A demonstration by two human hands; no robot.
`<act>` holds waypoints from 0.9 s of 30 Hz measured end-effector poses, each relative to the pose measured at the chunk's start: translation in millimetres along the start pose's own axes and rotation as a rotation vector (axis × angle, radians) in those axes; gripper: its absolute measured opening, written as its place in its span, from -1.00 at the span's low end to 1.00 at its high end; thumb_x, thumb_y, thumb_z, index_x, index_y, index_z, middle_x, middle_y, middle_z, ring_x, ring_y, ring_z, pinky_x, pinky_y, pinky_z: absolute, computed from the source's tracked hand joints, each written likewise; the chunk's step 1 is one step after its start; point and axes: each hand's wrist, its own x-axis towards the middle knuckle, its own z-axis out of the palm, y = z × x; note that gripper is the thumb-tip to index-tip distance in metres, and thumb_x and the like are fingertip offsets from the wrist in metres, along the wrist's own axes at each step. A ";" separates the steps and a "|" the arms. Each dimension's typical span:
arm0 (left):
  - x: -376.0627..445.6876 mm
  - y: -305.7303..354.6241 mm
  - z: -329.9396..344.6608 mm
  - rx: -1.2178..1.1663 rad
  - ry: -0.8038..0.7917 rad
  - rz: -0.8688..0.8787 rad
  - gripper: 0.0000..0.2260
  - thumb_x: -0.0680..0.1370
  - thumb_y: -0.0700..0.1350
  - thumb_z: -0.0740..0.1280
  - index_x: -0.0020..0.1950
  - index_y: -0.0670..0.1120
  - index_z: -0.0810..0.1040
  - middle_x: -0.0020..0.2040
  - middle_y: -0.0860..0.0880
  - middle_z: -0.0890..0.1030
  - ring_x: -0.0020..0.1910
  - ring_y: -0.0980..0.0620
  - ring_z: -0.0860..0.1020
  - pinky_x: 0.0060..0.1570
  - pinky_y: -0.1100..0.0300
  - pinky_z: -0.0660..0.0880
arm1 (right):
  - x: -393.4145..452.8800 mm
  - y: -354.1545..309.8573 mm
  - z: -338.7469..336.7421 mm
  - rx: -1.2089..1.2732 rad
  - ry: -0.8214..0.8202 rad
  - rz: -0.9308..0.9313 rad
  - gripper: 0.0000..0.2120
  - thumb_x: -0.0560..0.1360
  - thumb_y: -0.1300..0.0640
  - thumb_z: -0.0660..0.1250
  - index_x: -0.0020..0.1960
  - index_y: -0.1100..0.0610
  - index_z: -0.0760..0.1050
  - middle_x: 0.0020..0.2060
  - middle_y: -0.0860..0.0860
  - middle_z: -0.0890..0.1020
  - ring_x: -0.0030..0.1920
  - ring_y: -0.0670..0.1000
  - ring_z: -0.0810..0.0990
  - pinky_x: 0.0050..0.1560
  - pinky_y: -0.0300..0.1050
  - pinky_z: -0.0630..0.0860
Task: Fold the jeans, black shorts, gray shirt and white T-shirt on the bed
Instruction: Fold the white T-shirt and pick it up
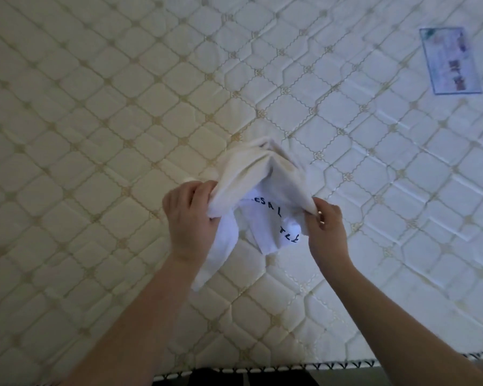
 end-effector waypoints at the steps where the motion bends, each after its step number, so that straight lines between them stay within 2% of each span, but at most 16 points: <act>1: 0.5 6.1 -2.7 0.018 0.038 0.074 -0.61 0.32 -0.23 0.44 0.13 -0.12 0.49 -0.06 -0.18 0.56 0.00 -0.13 0.43 0.06 -0.02 0.33 | -5.9 2.5 -4.4 -0.002 0.056 -0.015 -0.74 0.55 0.15 0.21 0.06 -0.22 0.47 0.04 -0.18 0.41 -0.06 -0.25 0.48 -0.14 -0.28 0.40; 4: -19.6 10.1 -3.4 0.066 0.042 0.201 -0.66 0.38 -0.18 0.39 0.14 -0.08 0.47 -0.01 -0.07 0.47 -0.01 -0.09 0.43 0.09 -0.04 0.33 | -21.3 22.2 -10.2 -0.088 0.147 -0.063 -0.84 0.52 0.24 0.27 0.05 0.04 0.47 0.05 -0.12 0.41 0.00 -0.23 0.45 -0.12 -0.36 0.37; 6: -44.5 0.4 0.0 0.105 -0.036 0.240 -0.57 0.29 -0.22 0.47 0.13 -0.07 0.48 0.01 -0.03 0.43 0.01 -0.08 0.43 0.10 -0.05 0.32 | -25.3 41.0 -13.2 -0.145 0.167 -0.038 -0.81 0.48 0.28 0.32 0.03 0.05 0.46 0.05 -0.13 0.41 0.00 -0.28 0.43 -0.17 -0.43 0.34; 8: -74.2 -11.4 4.9 0.147 -0.182 0.238 -0.46 0.18 -0.21 0.53 0.12 -0.04 0.49 0.03 -0.01 0.45 0.04 -0.06 0.44 0.10 -0.03 0.30 | -27.1 65.5 -15.2 -0.257 0.097 0.007 -0.79 0.47 0.26 0.36 0.05 0.05 0.46 0.09 -0.15 0.39 -0.07 -0.25 0.44 -0.22 -0.41 0.32; 10: -101.0 -21.6 13.5 0.155 -0.449 0.206 -0.42 0.16 -0.13 0.56 0.15 0.02 0.49 0.06 0.01 0.50 0.08 -0.04 0.46 0.09 0.00 0.28 | -29.5 92.8 -15.0 -0.371 -0.024 0.076 -0.77 0.48 0.24 0.37 0.12 0.08 0.50 0.17 -0.12 0.41 -0.06 -0.18 0.44 -0.17 -0.31 0.34; 11: -114.0 -25.8 17.1 0.178 -0.658 0.175 -0.43 0.21 -0.07 0.55 0.19 0.06 0.48 0.12 0.03 0.51 0.13 -0.02 0.46 0.11 0.03 0.27 | -32.6 104.4 -14.5 -0.376 -0.068 0.129 -0.75 0.49 0.25 0.35 0.15 0.06 0.51 0.20 -0.09 0.44 -0.02 -0.15 0.44 -0.13 -0.30 0.34; 13: -138.1 -37.8 23.7 0.242 -1.035 0.111 -0.51 0.43 0.02 0.40 0.35 0.12 0.40 0.32 0.06 0.41 0.34 0.01 0.37 0.25 0.07 0.24 | -41.1 119.5 -12.2 -0.315 -0.102 0.237 -0.73 0.52 0.25 0.28 0.16 -0.01 0.51 0.22 -0.04 0.51 0.03 -0.13 0.46 -0.10 -0.29 0.39; 15: -156.1 -51.7 28.5 0.184 -1.168 0.024 -0.54 0.53 0.00 0.29 0.43 0.10 0.35 0.43 0.06 0.32 0.44 0.03 0.27 0.33 0.09 0.27 | -47.4 126.0 -6.9 -0.288 -0.153 0.313 -0.71 0.54 0.23 0.27 0.22 0.00 0.50 0.23 0.00 0.53 0.06 -0.10 0.49 -0.03 -0.18 0.47; 17: -163.7 -57.1 30.4 0.072 -1.117 -0.099 -0.55 0.50 -0.08 0.35 0.40 0.00 0.41 0.39 -0.02 0.37 0.38 -0.06 0.36 0.26 0.04 0.39 | -50.0 127.2 1.4 -0.304 -0.241 0.304 -0.63 0.54 0.20 0.29 0.33 0.02 0.45 0.25 0.00 0.54 0.07 -0.09 0.52 0.02 -0.14 0.47; 20: -163.4 -53.7 36.9 0.007 -0.792 -0.339 -0.59 0.39 -0.17 0.51 0.19 -0.22 0.52 0.15 -0.20 0.50 0.10 -0.23 0.50 0.03 -0.07 0.51 | -47.2 119.6 19.7 -0.294 -0.341 0.274 -0.54 0.55 0.10 0.33 0.42 -0.01 0.35 0.29 0.01 0.50 0.08 -0.08 0.52 -0.02 -0.17 0.46; 21: -162.7 -53.8 40.4 0.034 -0.663 -0.482 -0.56 0.37 -0.16 0.55 0.16 -0.26 0.50 0.10 -0.24 0.50 0.07 -0.25 0.48 0.03 -0.11 0.50 | -45.7 116.4 27.4 -0.254 -0.362 0.290 -0.50 0.55 0.05 0.35 0.45 -0.02 0.31 0.32 0.01 0.47 0.10 -0.08 0.52 -0.04 -0.17 0.47; 23: -154.0 -57.2 47.8 -0.041 -0.496 -0.905 -0.38 0.37 -0.05 0.57 0.29 -0.27 0.39 0.18 -0.27 0.49 0.17 -0.26 0.42 0.13 -0.10 0.44 | -40.6 107.5 42.6 -0.065 -0.386 0.436 -0.34 0.51 -0.07 0.40 0.52 -0.02 0.20 0.38 -0.01 0.39 0.19 -0.05 0.50 0.03 -0.15 0.47; 25: -141.4 -55.6 55.0 -0.356 -0.478 -1.399 -0.21 0.40 0.06 0.54 0.47 -0.12 0.19 0.27 -0.18 0.48 0.23 -0.20 0.46 0.13 -0.06 0.50 | -32.8 97.1 56.0 0.130 -0.419 0.624 -0.22 0.46 -0.14 0.43 0.55 0.02 0.14 0.40 0.00 0.37 0.31 0.01 0.44 0.22 -0.05 0.43; 26: -137.3 -55.1 59.2 -0.563 -0.490 -1.556 -0.22 0.41 0.09 0.52 0.47 -0.04 0.17 0.25 -0.11 0.49 0.21 -0.16 0.50 0.05 -0.05 0.56 | -29.5 93.3 61.7 0.168 -0.429 0.682 -0.25 0.46 -0.14 0.44 0.52 0.04 0.19 0.37 -0.01 0.41 0.32 0.04 0.44 0.26 -0.02 0.42; 27: -133.4 -55.2 63.3 -0.712 -0.498 -1.635 -0.30 0.42 0.10 0.51 0.43 0.00 0.23 0.22 -0.06 0.52 0.17 -0.12 0.54 -0.04 -0.03 0.60 | -26.9 90.9 67.4 0.183 -0.420 0.715 -0.33 0.46 -0.10 0.45 0.46 0.05 0.27 0.30 -0.01 0.47 0.28 0.05 0.48 0.25 -0.02 0.43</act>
